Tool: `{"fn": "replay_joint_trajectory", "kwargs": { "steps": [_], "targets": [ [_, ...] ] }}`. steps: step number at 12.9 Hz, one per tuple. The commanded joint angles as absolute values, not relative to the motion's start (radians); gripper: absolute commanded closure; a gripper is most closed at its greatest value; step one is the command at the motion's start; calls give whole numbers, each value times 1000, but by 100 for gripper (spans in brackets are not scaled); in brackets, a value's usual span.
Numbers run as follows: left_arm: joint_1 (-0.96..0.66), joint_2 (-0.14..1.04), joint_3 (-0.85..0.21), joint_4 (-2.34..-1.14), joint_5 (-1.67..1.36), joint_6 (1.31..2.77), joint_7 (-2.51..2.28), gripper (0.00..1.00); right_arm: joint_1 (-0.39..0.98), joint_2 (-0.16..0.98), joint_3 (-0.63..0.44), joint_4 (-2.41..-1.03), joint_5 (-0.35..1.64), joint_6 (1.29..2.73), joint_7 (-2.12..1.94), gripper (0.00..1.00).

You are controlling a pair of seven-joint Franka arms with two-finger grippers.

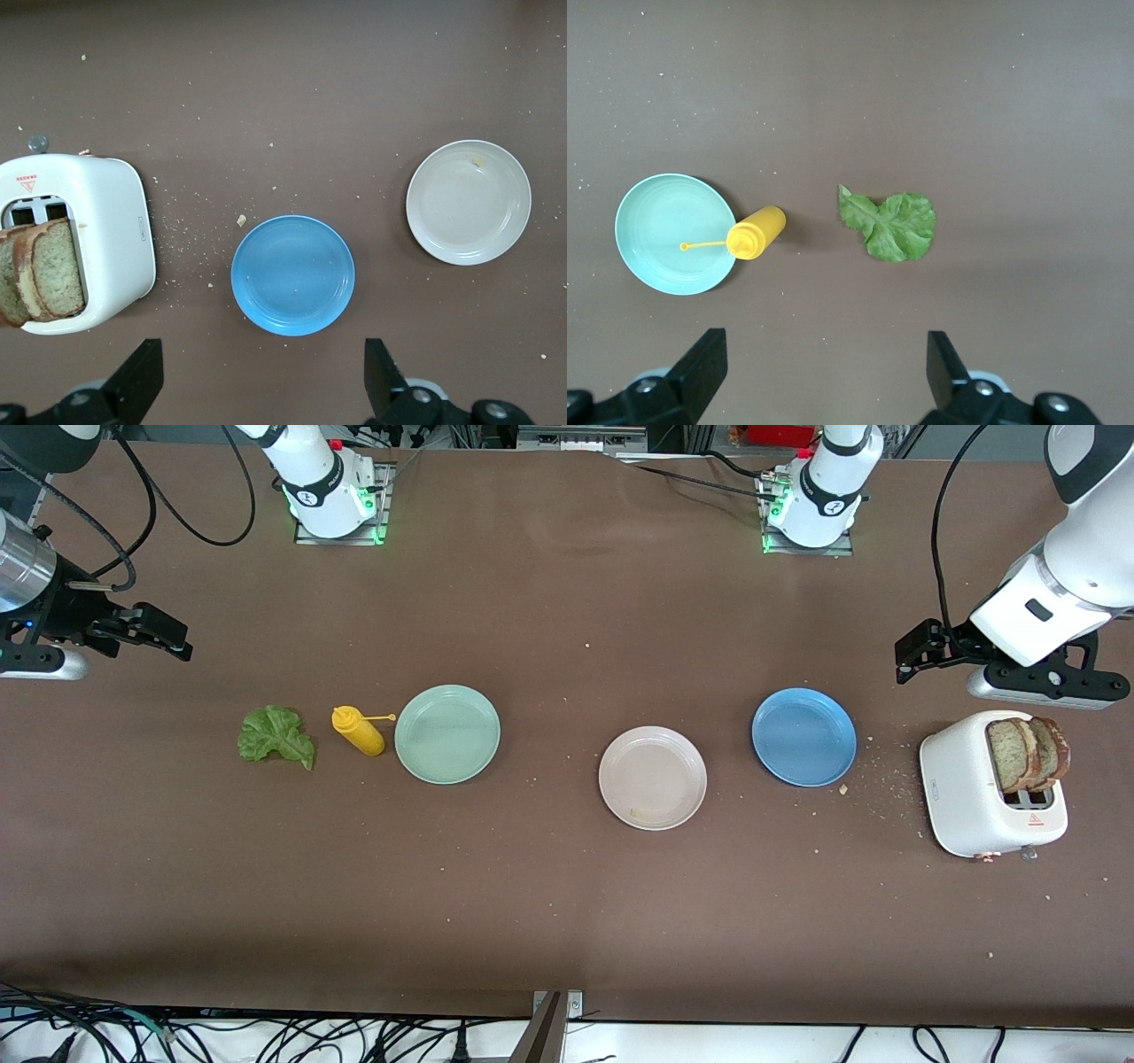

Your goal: Make sandwich in beige plate with both arms

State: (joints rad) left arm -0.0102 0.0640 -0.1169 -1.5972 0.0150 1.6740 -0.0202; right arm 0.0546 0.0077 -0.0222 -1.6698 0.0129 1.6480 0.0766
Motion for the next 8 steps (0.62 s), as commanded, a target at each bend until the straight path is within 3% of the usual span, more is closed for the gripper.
{"fn": "replay_joint_trajectory", "kwargs": {
  "steps": [1, 8],
  "targets": [
    [-6, 81, -115, -1560, 6, 1651, 2, 0, 57, -3, -29, -1686, 18, 1663, 60, 0],
    [-8, 81, -118, -1559, 6, 1651, -8, 0, 58, -2, -29, -1686, 18, 1663, 60, 0]
  ]
}}
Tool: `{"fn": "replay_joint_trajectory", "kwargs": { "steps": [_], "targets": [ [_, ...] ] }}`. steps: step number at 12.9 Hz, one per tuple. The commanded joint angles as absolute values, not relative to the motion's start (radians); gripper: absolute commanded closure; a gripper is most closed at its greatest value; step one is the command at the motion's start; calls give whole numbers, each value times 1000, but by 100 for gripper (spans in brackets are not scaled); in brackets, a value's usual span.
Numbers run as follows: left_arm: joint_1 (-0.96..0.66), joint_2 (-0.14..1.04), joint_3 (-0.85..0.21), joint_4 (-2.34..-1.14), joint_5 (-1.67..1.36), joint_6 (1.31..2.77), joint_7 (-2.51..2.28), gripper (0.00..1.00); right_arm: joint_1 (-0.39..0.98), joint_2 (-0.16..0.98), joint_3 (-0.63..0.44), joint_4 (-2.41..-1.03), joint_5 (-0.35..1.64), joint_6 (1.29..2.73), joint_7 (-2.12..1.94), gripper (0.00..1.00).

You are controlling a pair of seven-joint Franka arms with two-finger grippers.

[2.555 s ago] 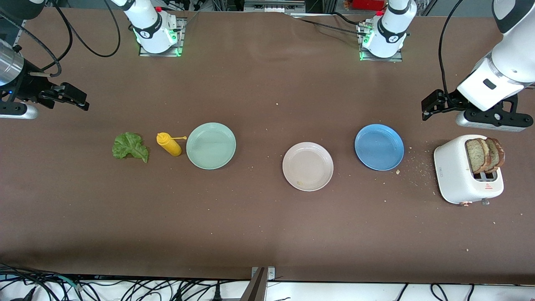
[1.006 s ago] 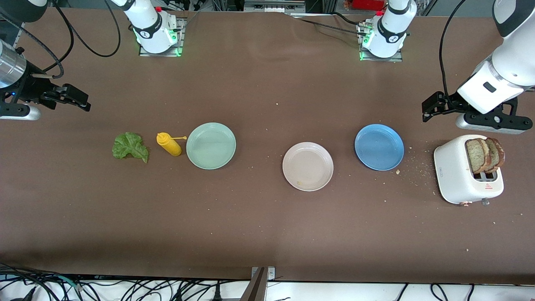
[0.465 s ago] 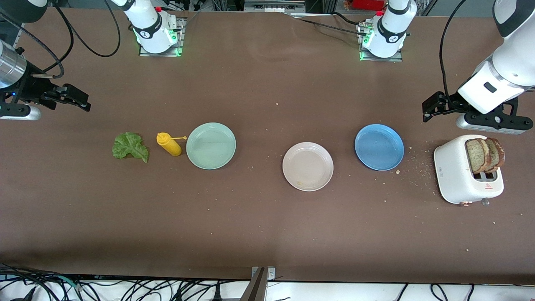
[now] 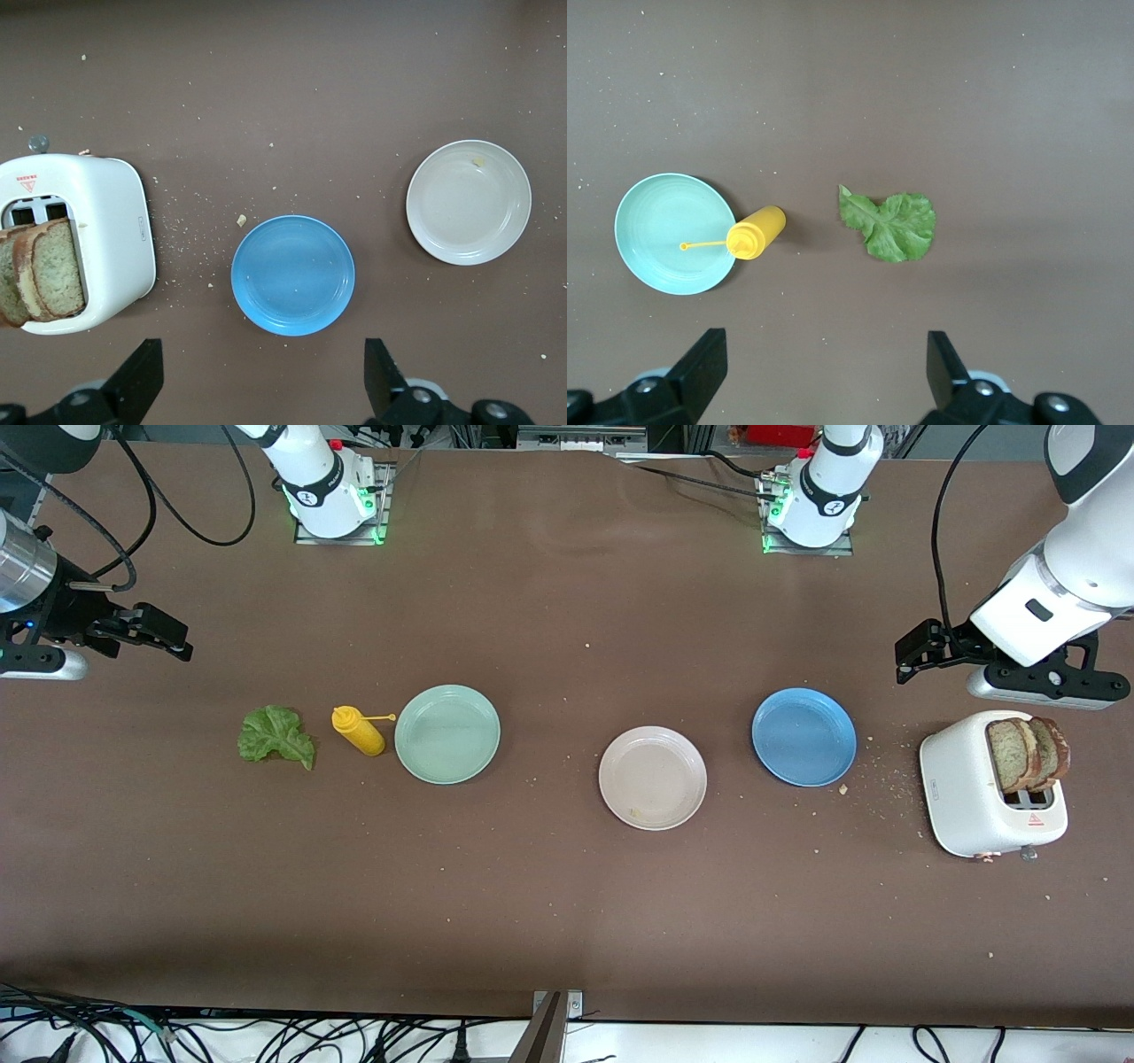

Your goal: Make sandwich in beige plate with both arms

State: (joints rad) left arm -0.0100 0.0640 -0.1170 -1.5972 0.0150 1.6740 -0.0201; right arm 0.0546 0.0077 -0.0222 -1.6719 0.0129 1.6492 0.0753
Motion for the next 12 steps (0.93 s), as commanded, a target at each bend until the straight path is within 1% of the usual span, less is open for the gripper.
{"fn": "replay_joint_trajectory", "kwargs": {
  "steps": [1, 12],
  "targets": [
    [-11, 81, -120, -1559, 6, 1651, -8, 0, 57, -2, -29, -1686, 18, 1663, 60, 0],
    [-6, 81, -118, -1559, 8, 1651, -5, 0, 58, 0, -29, -1686, 18, 1664, 60, 0]
  ]
}}
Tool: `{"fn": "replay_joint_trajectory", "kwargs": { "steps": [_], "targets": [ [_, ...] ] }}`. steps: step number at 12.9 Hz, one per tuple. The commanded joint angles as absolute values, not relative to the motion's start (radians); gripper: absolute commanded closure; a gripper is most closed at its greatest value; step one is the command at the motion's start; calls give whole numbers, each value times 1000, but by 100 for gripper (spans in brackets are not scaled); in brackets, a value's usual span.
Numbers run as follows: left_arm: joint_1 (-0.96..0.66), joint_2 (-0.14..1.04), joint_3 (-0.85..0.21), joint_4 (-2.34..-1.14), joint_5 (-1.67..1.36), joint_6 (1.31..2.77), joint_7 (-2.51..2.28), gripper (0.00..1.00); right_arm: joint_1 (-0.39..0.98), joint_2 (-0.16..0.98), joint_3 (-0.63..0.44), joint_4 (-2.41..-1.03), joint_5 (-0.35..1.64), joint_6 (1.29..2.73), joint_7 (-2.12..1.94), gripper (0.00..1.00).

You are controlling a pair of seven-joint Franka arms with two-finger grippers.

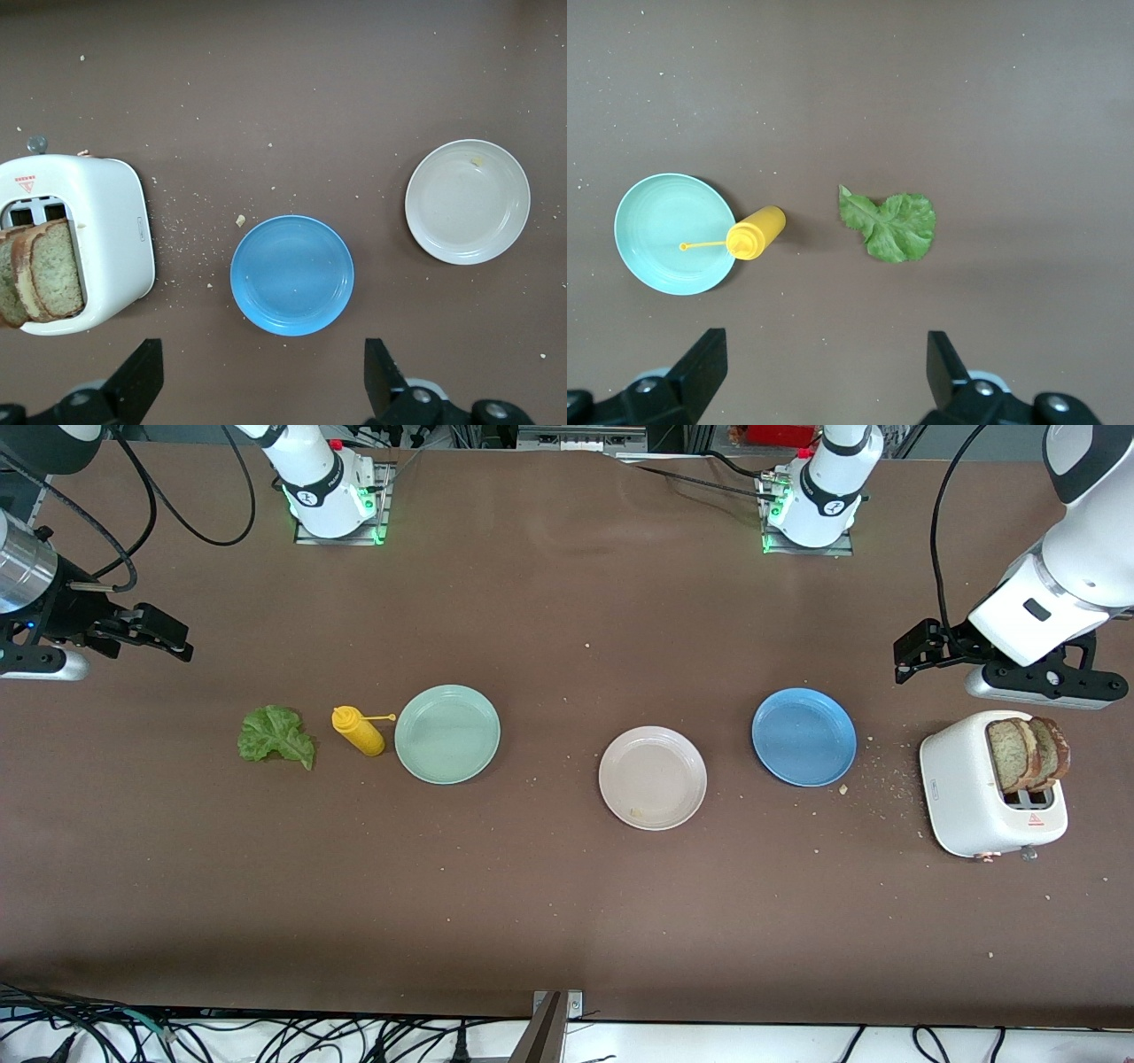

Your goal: Make sandwich in beige plate with both arms

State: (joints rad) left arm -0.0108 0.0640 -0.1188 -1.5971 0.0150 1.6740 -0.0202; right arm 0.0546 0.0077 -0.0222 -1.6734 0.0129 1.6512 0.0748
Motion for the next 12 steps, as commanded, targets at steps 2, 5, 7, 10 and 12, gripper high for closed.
{"fn": "replay_joint_trajectory", "kwargs": {
  "steps": [2, 5, 7, 10, 12],
  "targets": [
    [-6, 83, -115, -1559, 8, 1652, 8, 0, 57, 0, -29, -1686, 18, 1666, 60, 0],
    [-3, 90, -117, -1559, 11, 1654, 5, 0, 57, 0, -29, -1686, 18, 1666, 60, 0],
    [-2, 100, -117, -1559, 9, 1654, 6, 0, 58, 0, -29, -1686, 18, 1666, 60, 0],
    [-2, 98, -117, -1559, 9, 1654, 3, 0, 57, 0, -29, -1686, 18, 1666, 60, 0],
    [-2, 100, -117, -1559, 11, 1654, 2, 0, 57, 2, -29, -1686, 18, 1667, 60, 0]
  ]
}}
